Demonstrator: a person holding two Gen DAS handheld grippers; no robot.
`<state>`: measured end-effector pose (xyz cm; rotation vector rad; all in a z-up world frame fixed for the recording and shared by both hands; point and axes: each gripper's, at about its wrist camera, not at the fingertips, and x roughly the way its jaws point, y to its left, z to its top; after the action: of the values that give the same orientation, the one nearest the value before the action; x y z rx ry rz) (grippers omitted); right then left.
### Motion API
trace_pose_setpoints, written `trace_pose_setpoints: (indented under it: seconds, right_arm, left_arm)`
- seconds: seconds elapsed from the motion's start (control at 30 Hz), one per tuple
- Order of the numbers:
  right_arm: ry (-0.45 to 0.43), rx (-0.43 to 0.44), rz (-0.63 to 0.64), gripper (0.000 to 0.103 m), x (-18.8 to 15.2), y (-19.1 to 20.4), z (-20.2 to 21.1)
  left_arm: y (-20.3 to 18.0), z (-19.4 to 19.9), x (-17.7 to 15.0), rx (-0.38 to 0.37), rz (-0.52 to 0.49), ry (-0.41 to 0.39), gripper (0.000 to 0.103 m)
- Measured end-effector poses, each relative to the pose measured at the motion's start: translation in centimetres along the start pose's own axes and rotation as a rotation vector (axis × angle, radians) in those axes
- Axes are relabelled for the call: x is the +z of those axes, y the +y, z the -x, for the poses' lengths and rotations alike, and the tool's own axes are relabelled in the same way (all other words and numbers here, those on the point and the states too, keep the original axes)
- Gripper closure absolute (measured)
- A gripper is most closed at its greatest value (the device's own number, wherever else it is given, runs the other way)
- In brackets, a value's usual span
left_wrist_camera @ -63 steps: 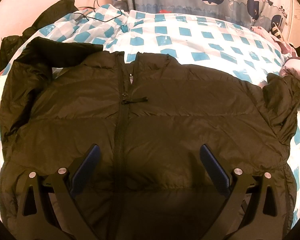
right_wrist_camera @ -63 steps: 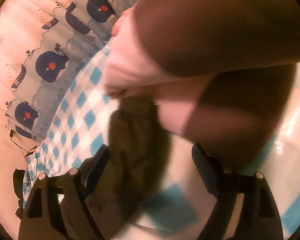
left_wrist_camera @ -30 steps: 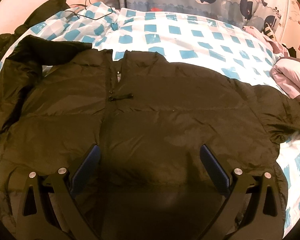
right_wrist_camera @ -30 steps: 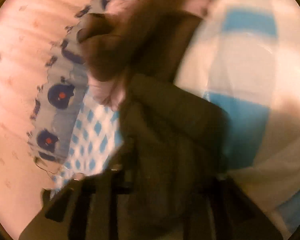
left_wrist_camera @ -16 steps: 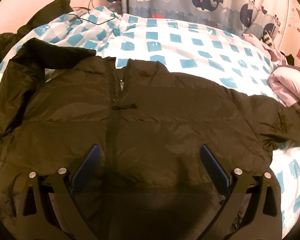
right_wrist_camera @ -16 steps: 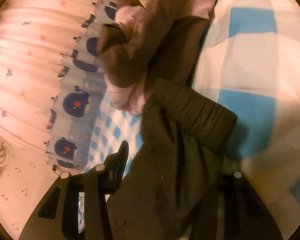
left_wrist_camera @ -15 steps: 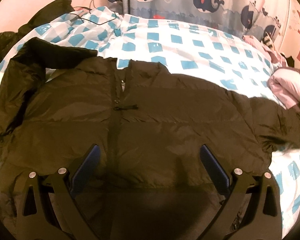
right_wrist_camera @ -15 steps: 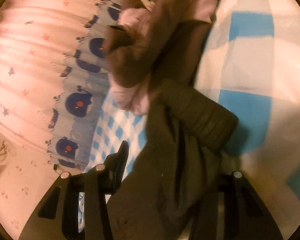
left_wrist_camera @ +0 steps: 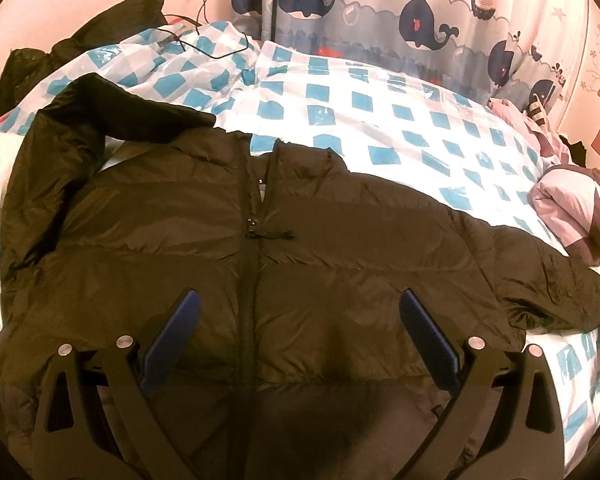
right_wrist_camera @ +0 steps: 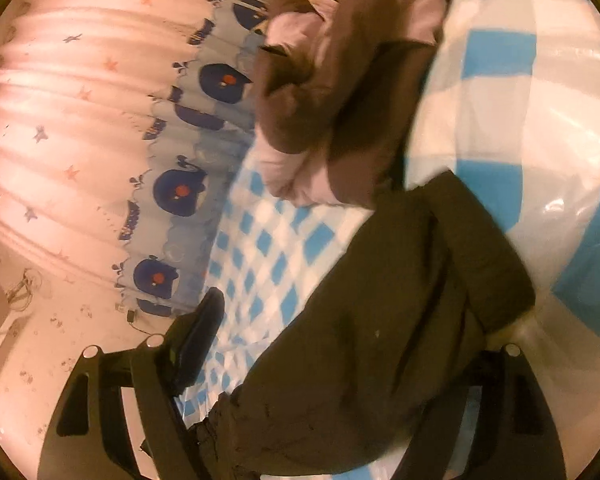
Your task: Fold large clothes
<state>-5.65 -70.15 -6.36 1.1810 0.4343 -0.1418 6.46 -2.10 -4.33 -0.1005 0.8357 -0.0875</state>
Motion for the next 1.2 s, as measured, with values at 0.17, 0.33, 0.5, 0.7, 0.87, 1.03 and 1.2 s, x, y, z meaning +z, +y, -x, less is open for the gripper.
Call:
trace_pose_setpoints:
  seconds: [0.17,0.33,0.5,0.7,0.87,1.03,1.2]
  right_arm:
    - [-0.004,-0.111,0.004,0.093,-0.2,-0.8,-0.7]
    - [-0.04,-0.1,0.092,0.095,-0.3,4.1,0.2]
    - [-0.037,-0.052,0.191,0.095,-1.0,10.9,-0.1]
    - [0.011,0.035,0.316,0.095,-4.8,19.5,-2.4]
    - [0.076,0.13,0.409,0.095,-10.5,26.7,-5.4]
    - [0.179,0.238,0.492,0.095,-18.2,34.4,-9.6]
    - [0.298,0.304,0.595,0.095,-27.7,40.0,-13.6]
  left_arm:
    - [0.4,0.4,0.2,-0.001,0.007,-0.006,0.007]
    - [0.8,1.2,0.4,0.059,-0.038,-0.012,0.007]
    - [2.6,2.7,0.3,0.081,-0.052,-0.016,0.007]
    - [7.8,5.6,-0.3,0.136,-0.02,-0.033,0.007]
    - [13.6,8.4,-0.3,0.171,0.075,-0.061,0.007]
    - [17.8,10.4,-0.2,0.172,0.157,-0.091,0.007]
    - [20.5,10.9,-0.6,0.208,0.183,-0.097,0.007]
